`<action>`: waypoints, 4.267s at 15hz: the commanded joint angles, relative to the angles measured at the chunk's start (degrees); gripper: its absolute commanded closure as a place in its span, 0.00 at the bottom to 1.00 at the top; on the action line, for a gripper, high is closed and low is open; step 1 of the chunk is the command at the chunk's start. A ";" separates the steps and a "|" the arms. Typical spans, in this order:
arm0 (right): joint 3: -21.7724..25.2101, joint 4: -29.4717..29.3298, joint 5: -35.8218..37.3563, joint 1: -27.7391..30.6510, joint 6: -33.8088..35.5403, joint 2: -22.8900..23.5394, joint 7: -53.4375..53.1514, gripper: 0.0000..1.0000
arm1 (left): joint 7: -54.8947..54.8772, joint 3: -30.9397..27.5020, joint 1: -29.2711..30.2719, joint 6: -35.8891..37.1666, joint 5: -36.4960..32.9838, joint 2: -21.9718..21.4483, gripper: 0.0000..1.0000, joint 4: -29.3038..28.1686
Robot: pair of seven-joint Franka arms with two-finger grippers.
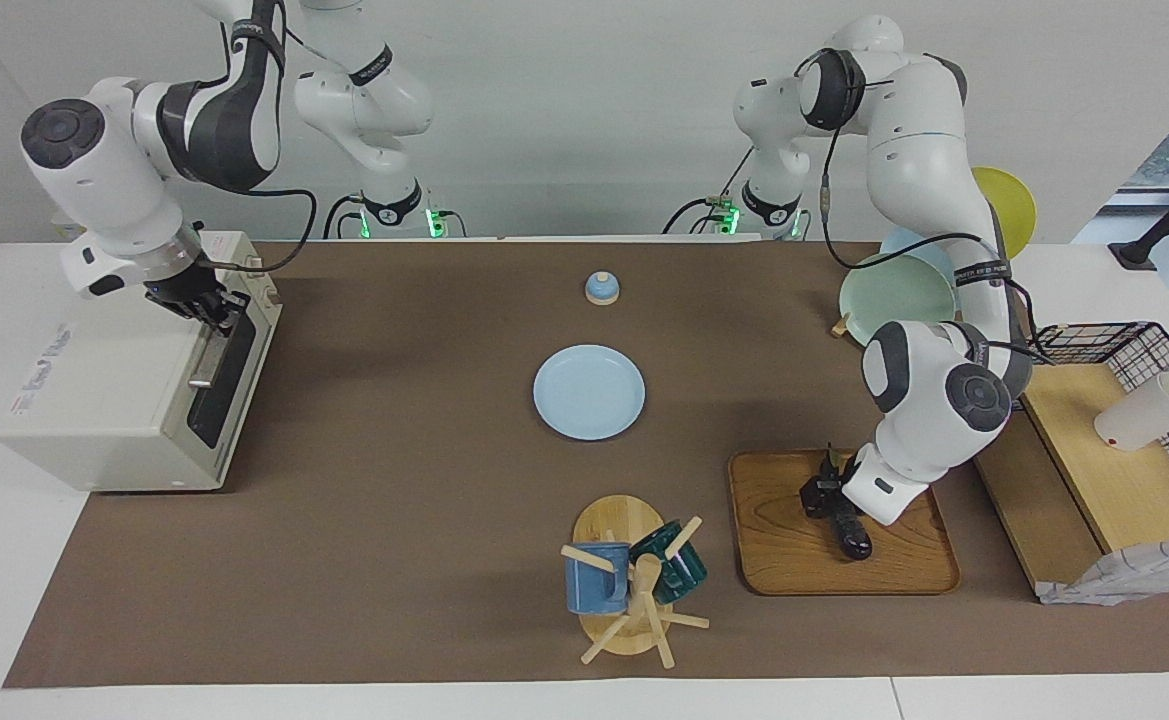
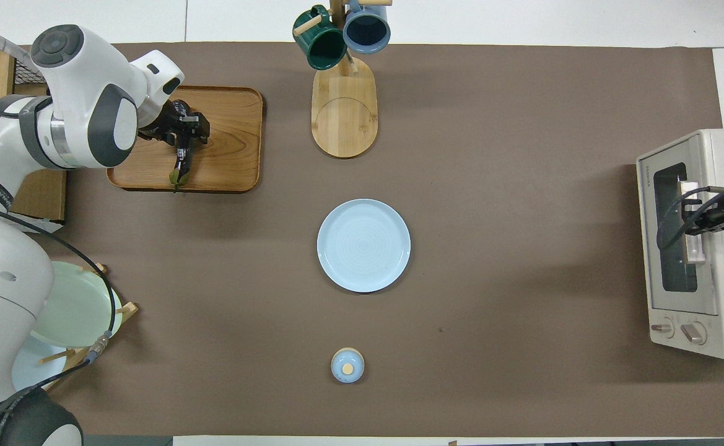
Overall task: Put eggplant into oven
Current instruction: 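Lift the eggplant with the left gripper while the right gripper opens the oven, then lower the eggplant onto the blue plate with the left gripper and release, then withdraw the left gripper while the right gripper moves toward the plate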
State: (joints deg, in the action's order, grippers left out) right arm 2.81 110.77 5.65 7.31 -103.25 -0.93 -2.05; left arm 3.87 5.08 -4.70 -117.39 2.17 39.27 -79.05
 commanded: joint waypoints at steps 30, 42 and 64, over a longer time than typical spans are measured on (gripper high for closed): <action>-1.31 18.96 -5.30 -4.76 -33.60 8.22 -5.60 1.00 | 35.76 -0.68 -30.98 -10.04 6.53 -20.39 1.00 -25.72; -1.84 16.06 -7.85 -12.85 -31.14 8.31 -15.09 0.54 | 35.68 -1.03 -30.29 -11.74 2.57 -18.34 0.00 -24.23; -4.12 -19.47 -5.56 -47.12 -25.32 31.07 -44.09 0.00 | -0.71 -1.13 4.08 30.45 0.38 -37.32 0.00 -10.69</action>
State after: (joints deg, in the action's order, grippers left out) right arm -1.43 91.95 -0.85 -39.10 -126.29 27.92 -44.87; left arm 4.34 3.30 -1.35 -89.62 4.75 5.32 -89.29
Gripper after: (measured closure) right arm 0.000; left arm 0.000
